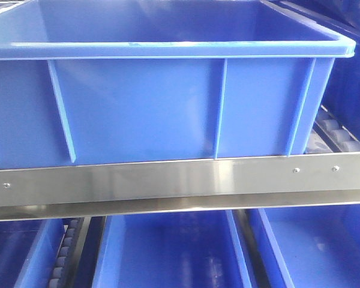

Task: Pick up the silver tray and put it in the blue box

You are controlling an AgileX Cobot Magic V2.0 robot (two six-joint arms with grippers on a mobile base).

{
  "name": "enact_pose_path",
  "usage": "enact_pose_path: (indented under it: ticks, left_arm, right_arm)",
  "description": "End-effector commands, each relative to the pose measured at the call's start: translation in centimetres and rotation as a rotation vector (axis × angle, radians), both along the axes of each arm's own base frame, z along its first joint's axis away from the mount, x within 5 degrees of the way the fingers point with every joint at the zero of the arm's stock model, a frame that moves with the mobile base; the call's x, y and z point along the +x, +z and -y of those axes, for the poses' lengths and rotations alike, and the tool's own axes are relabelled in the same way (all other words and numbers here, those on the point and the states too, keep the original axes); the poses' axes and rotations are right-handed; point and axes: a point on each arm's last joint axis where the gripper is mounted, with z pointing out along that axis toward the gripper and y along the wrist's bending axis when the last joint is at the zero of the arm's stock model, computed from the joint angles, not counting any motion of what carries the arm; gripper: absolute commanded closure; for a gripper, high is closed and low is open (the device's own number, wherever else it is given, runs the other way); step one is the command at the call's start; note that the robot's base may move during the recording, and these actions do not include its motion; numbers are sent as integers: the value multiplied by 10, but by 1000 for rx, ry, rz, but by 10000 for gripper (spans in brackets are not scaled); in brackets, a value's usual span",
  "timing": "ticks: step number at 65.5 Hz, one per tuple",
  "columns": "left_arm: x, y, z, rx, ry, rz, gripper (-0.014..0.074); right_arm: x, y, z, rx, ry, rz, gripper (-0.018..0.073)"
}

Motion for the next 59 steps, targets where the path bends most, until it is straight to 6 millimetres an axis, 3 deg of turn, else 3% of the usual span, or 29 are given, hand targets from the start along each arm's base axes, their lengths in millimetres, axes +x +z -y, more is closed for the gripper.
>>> enact_pose_path:
  ticks: [1,10,25,43,59]
  left_arm:
    - [-3,16,-1,-47,-12,92,602]
    - [-3,16,-1,-47,-12,92,602]
    - [-3,16,-1,-47,-12,92,603]
    - [-3,16,-1,-47,-12,92,603]
    - [-3,16,0,-46,-12,91,602]
  right_arm:
    - [-1,14,1,19,-14,96,508]
    - [-1,-2,4,-70,-59,101,508]
    - [-5,-53,18,-159,-254,79,508]
    - [-21,-70,27,-137,-377,177,508]
    - [-19,-76,27,-135,-384,186,508]
